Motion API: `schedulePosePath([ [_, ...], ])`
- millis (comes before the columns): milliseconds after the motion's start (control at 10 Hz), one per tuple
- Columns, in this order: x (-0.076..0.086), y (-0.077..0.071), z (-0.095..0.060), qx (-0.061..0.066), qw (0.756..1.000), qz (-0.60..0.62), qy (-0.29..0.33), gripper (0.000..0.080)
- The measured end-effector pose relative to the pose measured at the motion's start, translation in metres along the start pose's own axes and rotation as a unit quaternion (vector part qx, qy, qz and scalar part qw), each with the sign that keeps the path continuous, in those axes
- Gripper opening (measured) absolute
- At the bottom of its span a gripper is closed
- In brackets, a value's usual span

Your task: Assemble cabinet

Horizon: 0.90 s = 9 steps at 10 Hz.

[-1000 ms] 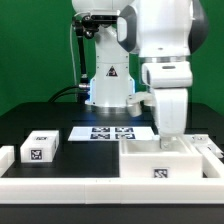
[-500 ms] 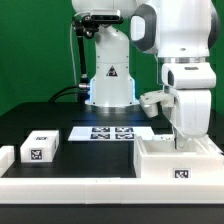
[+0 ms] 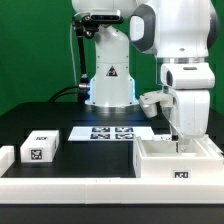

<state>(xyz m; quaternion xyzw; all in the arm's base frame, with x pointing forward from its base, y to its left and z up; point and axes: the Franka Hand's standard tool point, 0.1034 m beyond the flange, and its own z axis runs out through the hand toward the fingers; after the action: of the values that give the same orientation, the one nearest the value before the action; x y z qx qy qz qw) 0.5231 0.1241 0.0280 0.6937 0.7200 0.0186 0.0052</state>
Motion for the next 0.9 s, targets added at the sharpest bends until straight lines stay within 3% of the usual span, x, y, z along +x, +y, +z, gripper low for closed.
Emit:
schedulePosePath([
  [100, 0.0, 0.0, 0.0, 0.0, 1.0, 0.0, 0.0, 0.0564],
  [200, 0.0, 0.0, 0.0, 0.0, 1.0, 0.0, 0.0, 0.0632],
  [800, -0.001, 0.0, -0.001, 0.0, 1.0, 0.002, 0.0, 0.0649],
  [900, 0.002, -0.001, -0.011, 0.002, 1.0, 0.007, -0.004, 0.0649],
])
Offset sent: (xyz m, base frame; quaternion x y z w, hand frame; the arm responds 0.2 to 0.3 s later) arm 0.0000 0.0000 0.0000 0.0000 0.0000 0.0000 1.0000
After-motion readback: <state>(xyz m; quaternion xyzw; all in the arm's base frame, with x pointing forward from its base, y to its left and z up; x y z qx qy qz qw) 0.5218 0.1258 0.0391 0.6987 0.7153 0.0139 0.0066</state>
